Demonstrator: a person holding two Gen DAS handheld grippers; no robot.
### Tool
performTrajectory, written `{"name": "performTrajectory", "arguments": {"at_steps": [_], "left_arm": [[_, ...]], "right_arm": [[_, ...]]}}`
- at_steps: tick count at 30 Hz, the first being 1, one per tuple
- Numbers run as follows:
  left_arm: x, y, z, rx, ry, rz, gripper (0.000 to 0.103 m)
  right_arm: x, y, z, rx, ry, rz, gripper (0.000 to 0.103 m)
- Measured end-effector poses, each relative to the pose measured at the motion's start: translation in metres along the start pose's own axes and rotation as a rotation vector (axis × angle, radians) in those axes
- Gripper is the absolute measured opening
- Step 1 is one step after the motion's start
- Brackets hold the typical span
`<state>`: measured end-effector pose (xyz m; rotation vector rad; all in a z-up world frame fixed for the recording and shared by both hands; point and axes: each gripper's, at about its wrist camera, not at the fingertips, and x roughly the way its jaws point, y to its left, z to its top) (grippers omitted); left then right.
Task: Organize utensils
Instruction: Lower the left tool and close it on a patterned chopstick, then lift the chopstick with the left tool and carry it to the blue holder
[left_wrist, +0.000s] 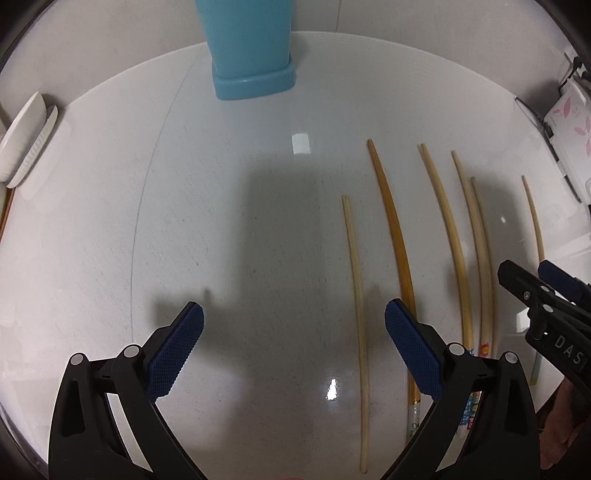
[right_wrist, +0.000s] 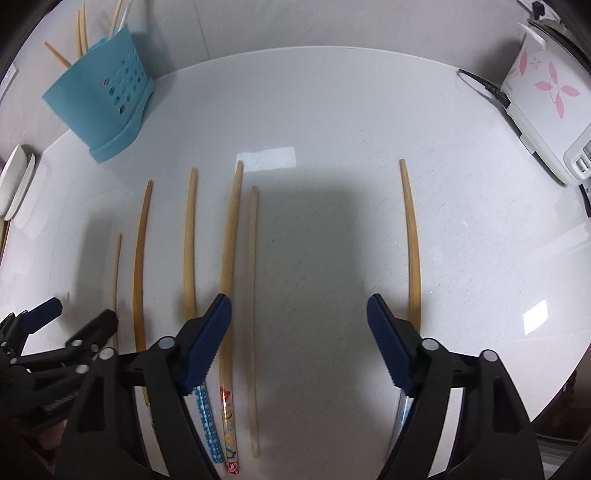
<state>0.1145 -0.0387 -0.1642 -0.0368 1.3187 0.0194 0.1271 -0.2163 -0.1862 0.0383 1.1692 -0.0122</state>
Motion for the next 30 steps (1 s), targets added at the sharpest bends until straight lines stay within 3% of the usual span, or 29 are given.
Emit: {"name": "performTrajectory", "arguments": {"at_steps": [10, 14, 16, 18, 19, 21, 23, 30], "left_arm": [[0.000, -0.004, -0.008, 0.005, 0.037, 0.019, 0.081], [-0.006, -0.007, -0.008, 0.024, 0.043, 0.017, 0.056], [-0.009, -0.007, -0.004, 0.027, 0.044, 0.019, 0.040], [-0.010, -0.007, -0.009, 0.030, 0.049, 0.021, 0.014], [-0.010, -0.006, -0.010, 0.031, 0.052, 0.025, 0.007], [-0.011, -0.004, -0.011, 0.034, 0.054, 0.020, 0.004], [-0.011, -0.002, -0.012, 0.027, 0.056, 0.010, 0.004], [-0.014, 0.018, -0.012, 0.007, 0.039, -0.032, 0.003]], "right_arm": [[0.009, 0.008, -0.004, -0.023, 0.062, -0.004, 0.049], [0.008, 0.012, -0.004, -0.036, 0.069, -0.007, 0.040], [0.008, 0.015, -0.003, -0.043, 0.075, -0.007, 0.034], [0.008, 0.015, -0.002, -0.038, 0.087, -0.006, 0.027], [0.008, 0.015, -0.001, -0.030, 0.096, -0.008, 0.024], [0.009, 0.015, -0.001, -0.020, 0.112, -0.011, 0.019], [0.009, 0.014, 0.001, -0.011, 0.128, -0.009, 0.003], [0.009, 0.009, 0.004, 0.008, 0.136, -0.002, 0.003]]}}
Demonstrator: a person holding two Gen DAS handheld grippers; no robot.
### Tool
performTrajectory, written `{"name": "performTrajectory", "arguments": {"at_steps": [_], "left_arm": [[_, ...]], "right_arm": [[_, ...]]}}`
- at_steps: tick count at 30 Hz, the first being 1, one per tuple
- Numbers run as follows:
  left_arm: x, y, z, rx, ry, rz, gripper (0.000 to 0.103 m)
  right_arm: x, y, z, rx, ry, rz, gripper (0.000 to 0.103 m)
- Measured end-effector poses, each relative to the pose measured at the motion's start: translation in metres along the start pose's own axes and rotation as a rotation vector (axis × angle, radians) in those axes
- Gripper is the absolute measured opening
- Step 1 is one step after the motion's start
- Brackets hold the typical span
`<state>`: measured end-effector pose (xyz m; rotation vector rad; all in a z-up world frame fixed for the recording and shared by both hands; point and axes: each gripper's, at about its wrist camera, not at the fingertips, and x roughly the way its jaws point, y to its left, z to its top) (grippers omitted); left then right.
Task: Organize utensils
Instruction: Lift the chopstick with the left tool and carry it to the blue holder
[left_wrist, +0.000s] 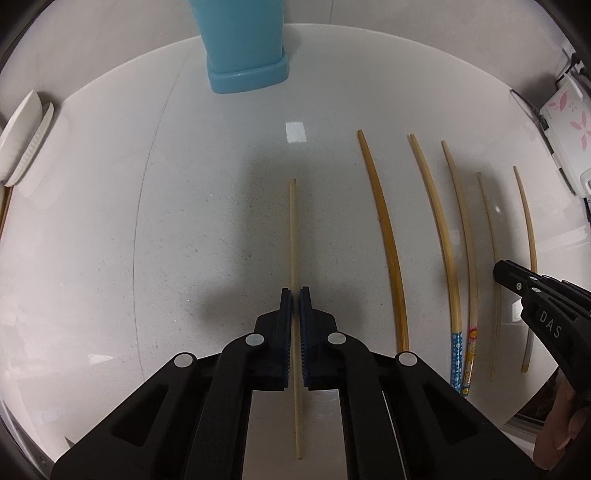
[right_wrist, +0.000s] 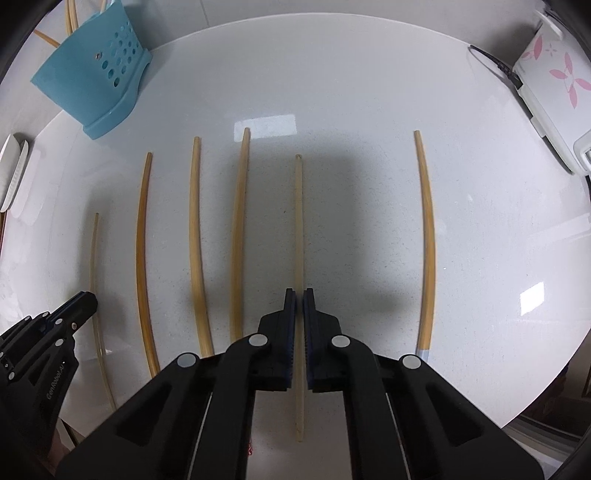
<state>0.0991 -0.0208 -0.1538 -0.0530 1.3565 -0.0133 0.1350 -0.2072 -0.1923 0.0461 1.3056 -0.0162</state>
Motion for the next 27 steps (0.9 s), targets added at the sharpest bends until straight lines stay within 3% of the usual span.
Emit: {"name": "performTrajectory", "arguments": {"at_steps": [12, 17, 19, 27], "left_arm": [[-0.036, 0.027, 0.011, -0.047, -0.134, -0.105, 0.003], [-0.065, 0.033, 0.005, -0.057, -0.169, -0.106, 0.003], [-0.059, 0.014, 0.020, -0.061, -0.180, -0.104, 0.003], [-0.070, 0.014, 0.037, -0.069, -0.224, -0.098, 0.003]], "right_arm": [[-0.029, 0.006, -0.001, -0.012, -0.085, 0.018, 0.003], [-0.046, 0.011, 0.001, -0.025, -0.125, 0.028, 0.003], [-0.051, 0.012, 0.003, -0.026, -0.140, 0.035, 0.003], [-0.071, 0.021, 0.015, -0.040, -0.199, 0.053, 0.003]]}}
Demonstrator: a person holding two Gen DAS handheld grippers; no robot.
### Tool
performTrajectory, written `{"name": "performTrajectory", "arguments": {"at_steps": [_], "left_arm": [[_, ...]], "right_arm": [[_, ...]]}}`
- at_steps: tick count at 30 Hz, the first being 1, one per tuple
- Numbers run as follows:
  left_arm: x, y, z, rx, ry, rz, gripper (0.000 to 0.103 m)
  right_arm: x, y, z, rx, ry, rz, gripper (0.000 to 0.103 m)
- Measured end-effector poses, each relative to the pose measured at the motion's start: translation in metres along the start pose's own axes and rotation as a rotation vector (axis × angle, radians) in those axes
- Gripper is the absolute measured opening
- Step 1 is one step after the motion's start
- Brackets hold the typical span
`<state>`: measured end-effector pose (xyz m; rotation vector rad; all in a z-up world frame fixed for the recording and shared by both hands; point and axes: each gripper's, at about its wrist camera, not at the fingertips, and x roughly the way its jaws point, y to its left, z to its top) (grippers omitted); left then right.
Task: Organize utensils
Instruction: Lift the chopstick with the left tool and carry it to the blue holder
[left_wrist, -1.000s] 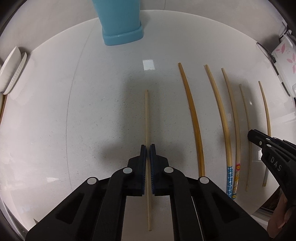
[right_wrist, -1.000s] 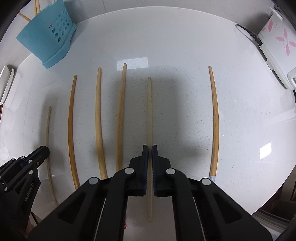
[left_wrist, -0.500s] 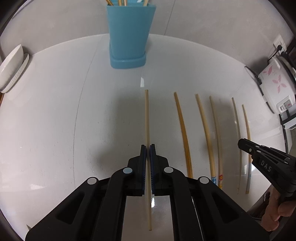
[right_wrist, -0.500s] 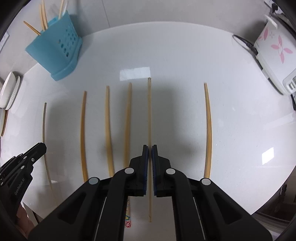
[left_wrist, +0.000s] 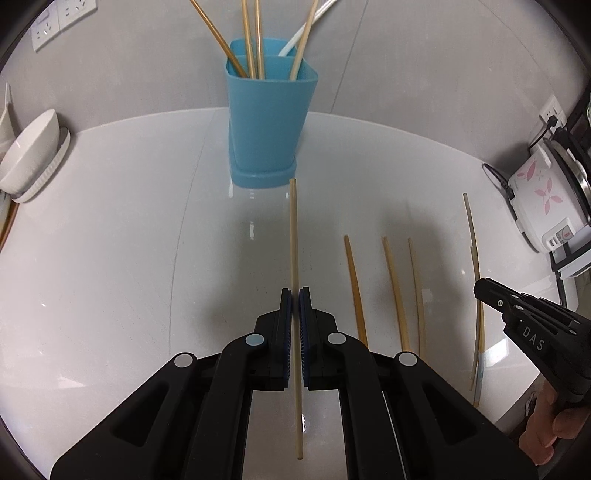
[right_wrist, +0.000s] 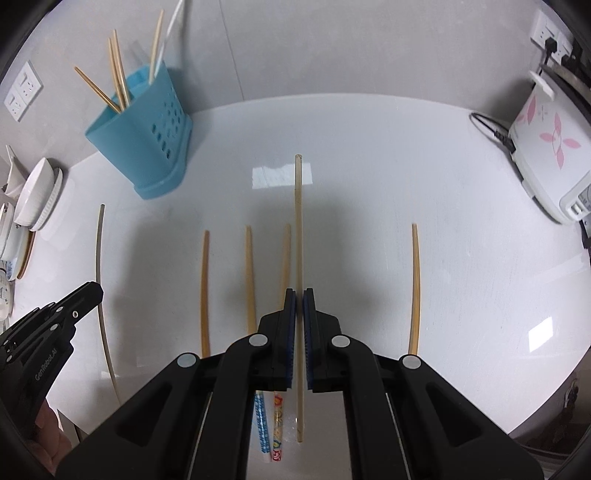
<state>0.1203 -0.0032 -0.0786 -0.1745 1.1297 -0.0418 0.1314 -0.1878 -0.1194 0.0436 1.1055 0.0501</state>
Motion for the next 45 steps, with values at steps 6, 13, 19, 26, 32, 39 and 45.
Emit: {"name": "performTrajectory", "arguments": {"at_steps": [6, 13, 19, 26, 32, 39, 45], "left_arm": [[-0.014, 0.004, 0.015, -0.010, -0.034, 0.008, 0.003], [-0.035, 0.008, 0.038, -0.021, -0.098, 0.014, 0.003], [-0.052, 0.010, 0.058, -0.029, -0.147, 0.016, 0.003], [-0.070, 0.009, 0.082, -0.031, -0.195, 0.017, 0.003], [-0.084, 0.014, 0.104, -0.042, -0.236, 0.018, 0.003], [-0.095, 0.024, 0.130, -0.056, -0.294, 0.003, 0.003], [-0.099, 0.032, 0.158, -0.066, -0.339, -0.033, 0.003]], "right_arm": [[-0.012, 0.003, 0.014, -0.016, -0.051, 0.024, 0.003], [-0.029, 0.016, 0.033, -0.042, -0.109, 0.052, 0.003], [-0.043, 0.031, 0.050, -0.079, -0.166, 0.069, 0.003], [-0.054, 0.045, 0.069, -0.099, -0.225, 0.097, 0.003], [-0.063, 0.058, 0.086, -0.110, -0.269, 0.126, 0.003], [-0.069, 0.069, 0.110, -0.097, -0.330, 0.159, 0.003], [-0.075, 0.077, 0.130, -0.090, -0.396, 0.197, 0.003]]}}
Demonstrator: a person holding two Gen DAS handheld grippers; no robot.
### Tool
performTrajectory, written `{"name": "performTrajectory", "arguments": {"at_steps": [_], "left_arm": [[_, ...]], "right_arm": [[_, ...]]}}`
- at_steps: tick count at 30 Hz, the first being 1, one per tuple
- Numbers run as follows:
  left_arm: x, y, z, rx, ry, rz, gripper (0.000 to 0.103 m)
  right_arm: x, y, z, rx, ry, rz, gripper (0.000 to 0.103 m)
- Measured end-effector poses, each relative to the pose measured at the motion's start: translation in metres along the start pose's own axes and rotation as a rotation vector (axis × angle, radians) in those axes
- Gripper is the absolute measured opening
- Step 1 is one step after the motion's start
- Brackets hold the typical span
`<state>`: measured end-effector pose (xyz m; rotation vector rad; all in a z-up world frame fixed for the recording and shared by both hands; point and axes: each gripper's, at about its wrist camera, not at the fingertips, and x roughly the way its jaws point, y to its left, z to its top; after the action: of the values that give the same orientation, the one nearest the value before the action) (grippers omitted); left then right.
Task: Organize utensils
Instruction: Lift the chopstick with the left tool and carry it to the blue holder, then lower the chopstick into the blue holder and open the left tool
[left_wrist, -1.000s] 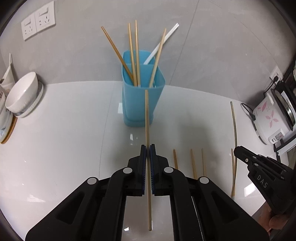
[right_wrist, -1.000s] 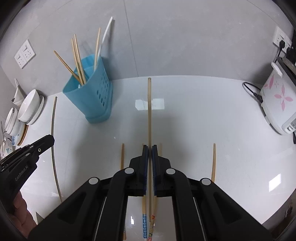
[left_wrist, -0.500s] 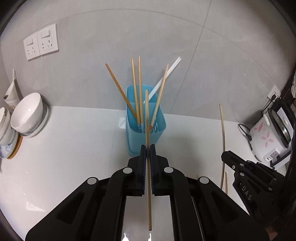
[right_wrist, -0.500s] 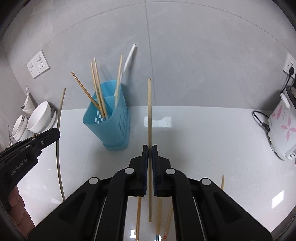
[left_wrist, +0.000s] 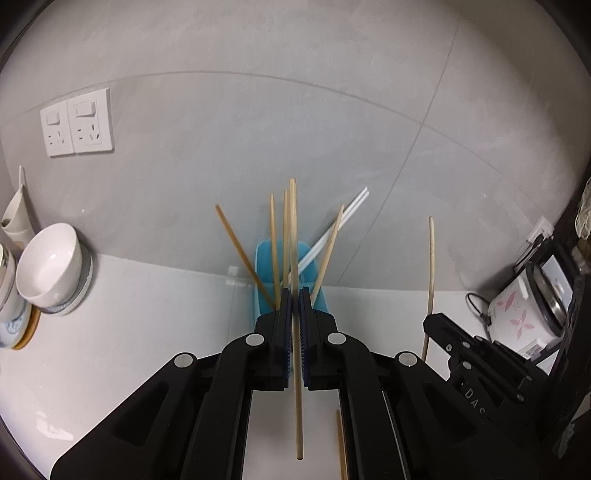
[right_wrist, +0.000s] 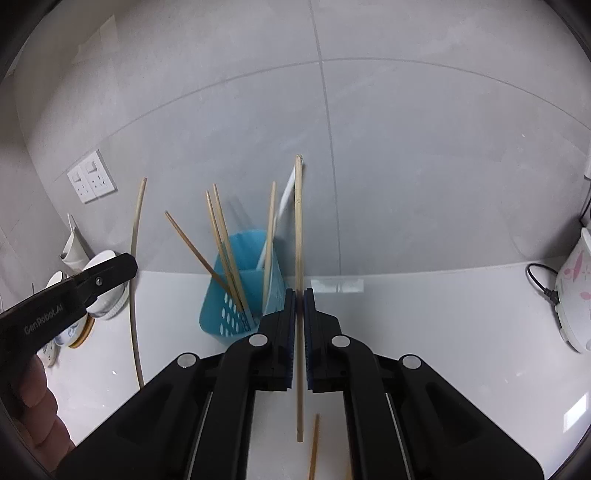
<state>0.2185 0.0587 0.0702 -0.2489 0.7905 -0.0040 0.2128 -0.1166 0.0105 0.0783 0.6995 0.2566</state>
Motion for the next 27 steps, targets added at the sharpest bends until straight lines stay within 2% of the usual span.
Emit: {"name": "performTrajectory", "arguments": {"at_steps": [9, 18, 27], "left_arm": [[0.018, 0.012, 0.028, -0.032, -0.098, -0.058, 0.003], [0.055, 0.024, 0.024, -0.054, -0.205, -0.090, 0.003], [0.082, 0.020, 0.006, -0.027, -0.192, -0.099, 0.003]], "right_arm": [[0.014, 0.005, 0.021, -0.003, -0.068, 0.047, 0.003], [0.037, 0.005, 0.026, 0.008, -0.085, 0.072, 0.003], [0.050, 0.008, 0.024, -0.009, -0.077, 0.081, 0.003]]}}
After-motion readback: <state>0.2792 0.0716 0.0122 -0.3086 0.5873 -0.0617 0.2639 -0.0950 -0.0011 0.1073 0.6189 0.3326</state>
